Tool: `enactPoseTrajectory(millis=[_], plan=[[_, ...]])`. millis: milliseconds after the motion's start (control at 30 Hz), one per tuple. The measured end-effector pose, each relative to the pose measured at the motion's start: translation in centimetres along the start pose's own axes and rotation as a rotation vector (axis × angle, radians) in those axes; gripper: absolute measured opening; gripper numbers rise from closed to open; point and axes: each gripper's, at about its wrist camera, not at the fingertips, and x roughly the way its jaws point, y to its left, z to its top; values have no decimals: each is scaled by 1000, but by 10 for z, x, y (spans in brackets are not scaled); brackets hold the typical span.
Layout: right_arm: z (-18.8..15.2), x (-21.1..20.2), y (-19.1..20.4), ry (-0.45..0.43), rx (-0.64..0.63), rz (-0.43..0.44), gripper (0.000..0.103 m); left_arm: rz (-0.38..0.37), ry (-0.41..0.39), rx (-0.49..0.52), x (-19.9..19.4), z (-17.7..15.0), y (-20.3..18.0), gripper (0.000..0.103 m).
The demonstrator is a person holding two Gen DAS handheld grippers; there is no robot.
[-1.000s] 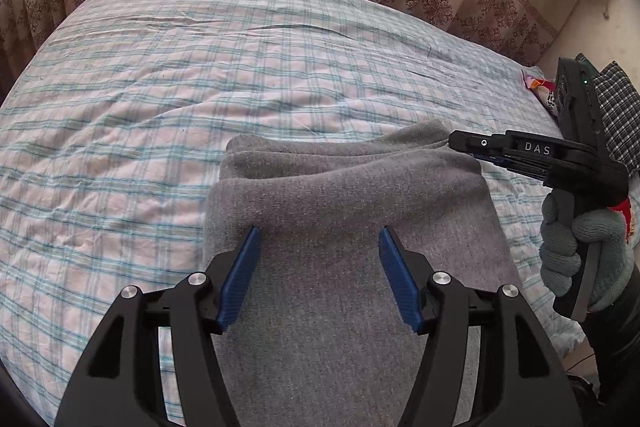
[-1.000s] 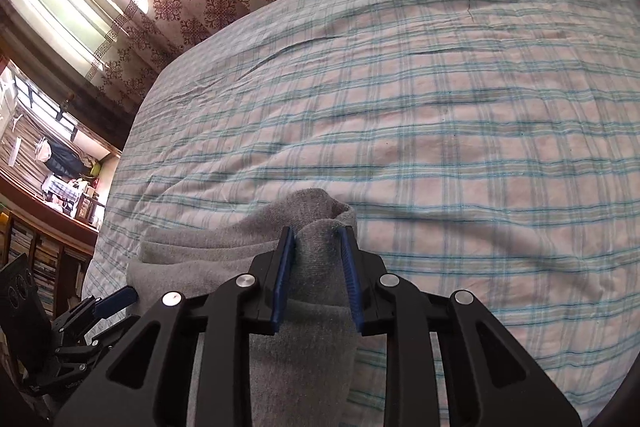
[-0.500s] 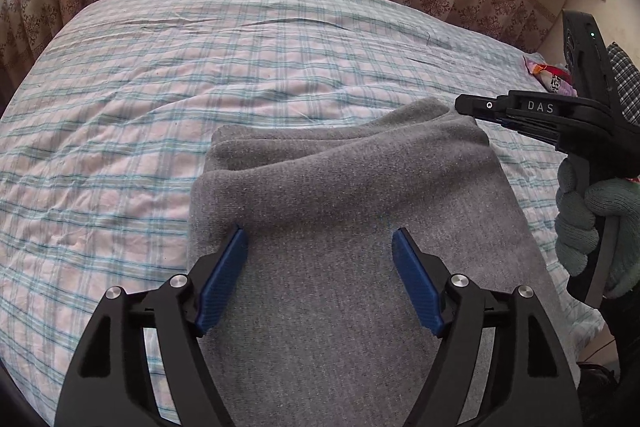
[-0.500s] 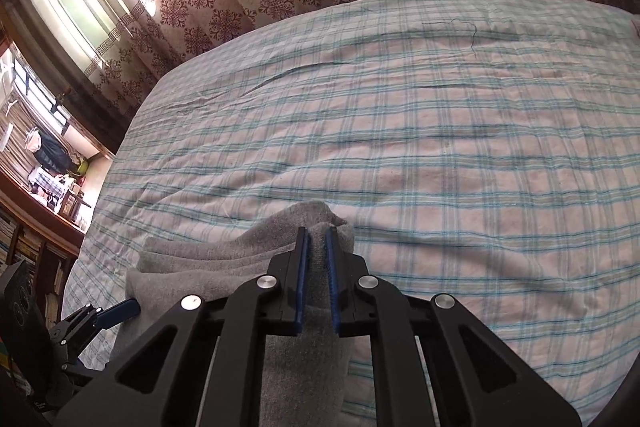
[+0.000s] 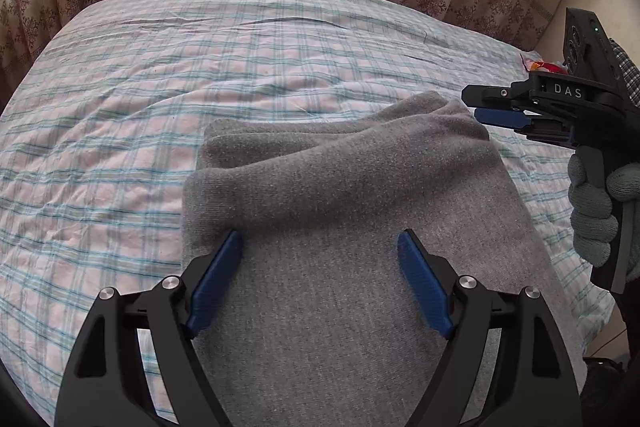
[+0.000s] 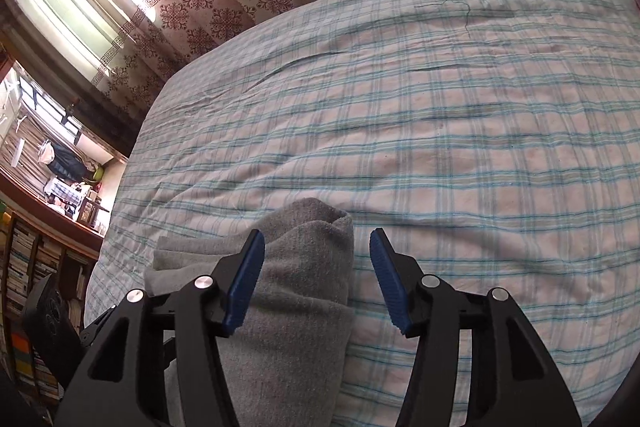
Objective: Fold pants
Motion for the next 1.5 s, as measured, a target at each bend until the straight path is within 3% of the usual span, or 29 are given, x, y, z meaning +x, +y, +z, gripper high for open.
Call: enactPoseTrajectory(millis=[67, 433, 733, 1033, 1133, 1233, 1367, 1500], plan=[[-3, 8, 6, 23, -20, -3, 25, 3, 4, 2, 0, 1, -1, 82], [7, 28, 14, -20, -44, -120, 6, 5, 11, 15, 2, 1, -3, 86], [-2, 62, 10, 30, -103, -186, 6, -10, 14, 19, 3, 1, -3, 90], [4, 0, 20, -93, -101, -133, 8, -52, 17, -18, 1, 4, 4, 90], [-7, -8, 36, -51, -144, -65, 14, -56, 20, -24, 1, 5, 4, 90], [-24, 5, 56, 32, -217, -22, 27, -57, 20, -26, 1, 6, 5, 90], [-31, 35, 68, 62, -285, -123, 31, -73, 25, -45, -1, 8, 9, 90], [-20, 63, 59, 90, -234, -168, 27, -116, 34, -88, -2, 10, 18, 90]])
